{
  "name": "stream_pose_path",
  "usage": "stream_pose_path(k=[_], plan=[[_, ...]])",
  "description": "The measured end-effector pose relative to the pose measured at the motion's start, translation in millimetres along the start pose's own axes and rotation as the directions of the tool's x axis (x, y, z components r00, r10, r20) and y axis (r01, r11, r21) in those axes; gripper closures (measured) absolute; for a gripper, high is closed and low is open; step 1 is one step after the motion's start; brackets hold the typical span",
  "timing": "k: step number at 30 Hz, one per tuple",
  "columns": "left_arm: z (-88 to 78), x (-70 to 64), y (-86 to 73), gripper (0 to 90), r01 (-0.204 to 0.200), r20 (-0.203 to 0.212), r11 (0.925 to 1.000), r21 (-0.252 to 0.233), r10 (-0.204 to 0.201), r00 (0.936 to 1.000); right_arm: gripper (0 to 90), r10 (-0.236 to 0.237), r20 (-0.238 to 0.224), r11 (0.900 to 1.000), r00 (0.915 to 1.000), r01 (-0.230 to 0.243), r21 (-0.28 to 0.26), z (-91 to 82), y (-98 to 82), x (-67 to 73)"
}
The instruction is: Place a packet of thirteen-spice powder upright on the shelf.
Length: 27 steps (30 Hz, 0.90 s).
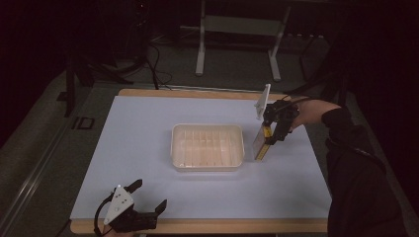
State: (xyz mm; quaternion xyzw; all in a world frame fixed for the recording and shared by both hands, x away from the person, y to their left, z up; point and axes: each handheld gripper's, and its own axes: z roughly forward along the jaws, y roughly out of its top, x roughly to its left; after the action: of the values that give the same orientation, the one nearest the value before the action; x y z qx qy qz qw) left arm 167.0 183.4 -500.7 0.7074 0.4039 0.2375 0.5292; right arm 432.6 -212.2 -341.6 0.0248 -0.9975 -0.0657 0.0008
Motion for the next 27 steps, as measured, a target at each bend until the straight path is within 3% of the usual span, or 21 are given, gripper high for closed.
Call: stream_pose_path(k=[5,16,27], plan=[[0.2,0.3,0.1,0.0,0.002,-0.001,1.0,0.0,-0.002,1.0,32.0,-0.008,-0.012,1.0,0.9999,0.008,-0.005,-9.9,4.3,6.1],[0.6,0.0,0.2,0.0,0.0,0.005,1.0,0.0,0.0,1.0,32.0,-0.042,0.016,0.999,0.999,0.042,-0.017,-37.3,23.9,15.8],[0.2,-0.4,0.3,0.0,-0.004,0.007,1.0,0.0,0.004,1.0,32.0,-0.06,0.014,0.998,0.9981,0.06,-0.018,-45.0,47.0,20.2]])
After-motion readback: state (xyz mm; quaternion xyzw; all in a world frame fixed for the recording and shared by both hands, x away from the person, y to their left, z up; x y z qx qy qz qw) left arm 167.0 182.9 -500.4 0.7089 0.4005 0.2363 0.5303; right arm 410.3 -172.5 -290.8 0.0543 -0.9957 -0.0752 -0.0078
